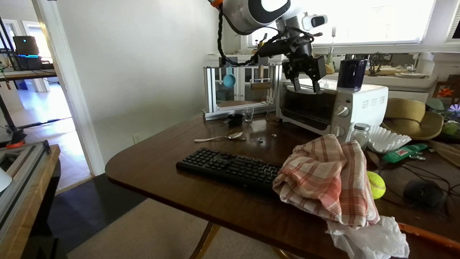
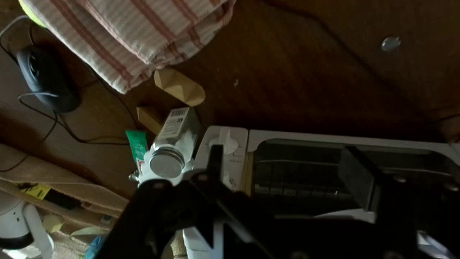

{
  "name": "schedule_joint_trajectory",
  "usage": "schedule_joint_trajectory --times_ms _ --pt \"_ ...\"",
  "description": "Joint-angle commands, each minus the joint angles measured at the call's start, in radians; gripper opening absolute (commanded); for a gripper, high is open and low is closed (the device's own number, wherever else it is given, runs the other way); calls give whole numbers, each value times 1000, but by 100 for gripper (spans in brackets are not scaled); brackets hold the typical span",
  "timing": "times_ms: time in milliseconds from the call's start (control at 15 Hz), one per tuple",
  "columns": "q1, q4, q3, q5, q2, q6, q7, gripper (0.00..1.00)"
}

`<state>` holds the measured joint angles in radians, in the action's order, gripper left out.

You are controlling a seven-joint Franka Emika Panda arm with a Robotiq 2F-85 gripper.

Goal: Close the oven

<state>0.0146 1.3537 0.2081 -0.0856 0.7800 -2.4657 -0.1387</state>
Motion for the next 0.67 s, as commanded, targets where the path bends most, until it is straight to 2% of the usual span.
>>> schedule_joint_trajectory --times_ms 0,267,400,600 --pt "50 69 -76 36 -109 188 8 100" --pt "78 60 -118 8 -155 343 21 100" --pt "77 47 -117 17 -163 389 55 100" --pt "83 14 -123 22 -140 363 51 100"
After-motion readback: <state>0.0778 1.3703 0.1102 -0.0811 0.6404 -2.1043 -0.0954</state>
